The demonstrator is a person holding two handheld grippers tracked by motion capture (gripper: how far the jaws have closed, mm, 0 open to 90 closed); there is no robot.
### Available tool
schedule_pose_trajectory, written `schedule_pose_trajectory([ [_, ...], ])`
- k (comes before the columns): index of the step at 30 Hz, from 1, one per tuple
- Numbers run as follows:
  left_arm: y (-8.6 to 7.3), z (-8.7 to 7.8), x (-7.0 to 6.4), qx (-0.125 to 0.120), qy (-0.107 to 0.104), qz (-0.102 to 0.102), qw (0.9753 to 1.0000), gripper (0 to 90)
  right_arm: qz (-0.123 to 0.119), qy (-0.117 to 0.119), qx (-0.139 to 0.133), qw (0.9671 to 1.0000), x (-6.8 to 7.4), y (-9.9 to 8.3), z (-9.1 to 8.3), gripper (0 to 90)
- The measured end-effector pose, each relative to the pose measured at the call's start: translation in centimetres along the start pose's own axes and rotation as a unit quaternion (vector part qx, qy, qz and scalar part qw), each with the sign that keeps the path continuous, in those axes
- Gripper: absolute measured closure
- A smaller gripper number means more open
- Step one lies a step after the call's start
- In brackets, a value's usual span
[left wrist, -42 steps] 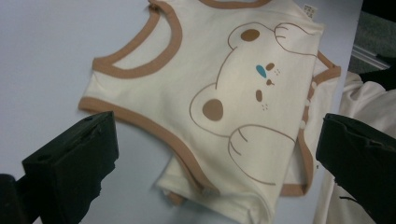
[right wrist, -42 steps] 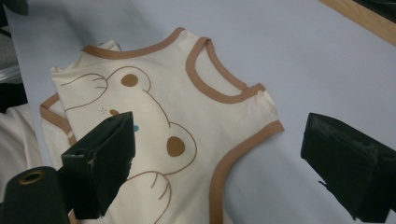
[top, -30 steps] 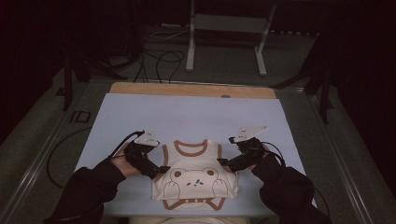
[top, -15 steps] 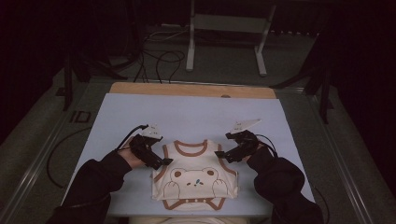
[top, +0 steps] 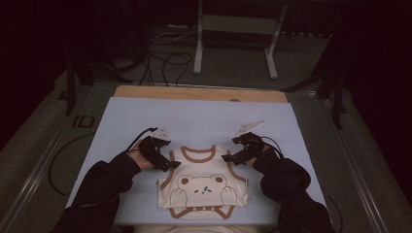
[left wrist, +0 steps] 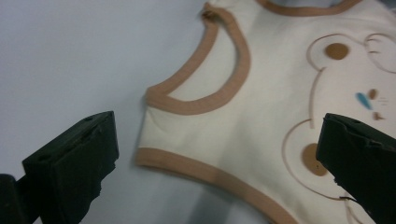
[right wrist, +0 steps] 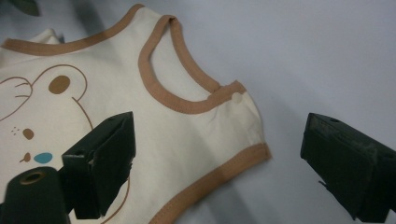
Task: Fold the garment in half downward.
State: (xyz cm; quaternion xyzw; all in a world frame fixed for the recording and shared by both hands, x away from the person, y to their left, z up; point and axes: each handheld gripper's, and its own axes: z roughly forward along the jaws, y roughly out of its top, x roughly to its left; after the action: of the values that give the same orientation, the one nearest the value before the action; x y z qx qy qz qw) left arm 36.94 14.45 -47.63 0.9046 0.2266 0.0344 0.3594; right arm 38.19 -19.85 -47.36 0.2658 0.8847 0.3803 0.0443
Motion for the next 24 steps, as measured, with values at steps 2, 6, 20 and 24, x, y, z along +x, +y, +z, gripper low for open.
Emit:
schedule_pose_trajectory([
  [2,-0.1,0.5,0.3,0.003,0.0,-0.003,1.0,0.0,0.0,0.002,0.005,1.0,-0.4,0.0,0.6,10.3],
  [6,-0.4,1.1,1.0,0.0,0.0,-0.011,0.9999,0.1,-0.005,-0.003,0.018,0.9998,-0.7,-0.1,1.8,13.2],
  [20,-1.1,3.2,1.8,0.03,0.006,-0.011,0.9995,15.1,-0.023,-0.017,0.061,0.9977,-1.2,-0.5,4.3,24.9],
  [24,-1.3,3.6,1.9,0.036,0.005,-0.011,0.9993,19.8,-0.026,-0.022,0.065,0.9973,-1.4,-0.6,4.5,29.7],
])
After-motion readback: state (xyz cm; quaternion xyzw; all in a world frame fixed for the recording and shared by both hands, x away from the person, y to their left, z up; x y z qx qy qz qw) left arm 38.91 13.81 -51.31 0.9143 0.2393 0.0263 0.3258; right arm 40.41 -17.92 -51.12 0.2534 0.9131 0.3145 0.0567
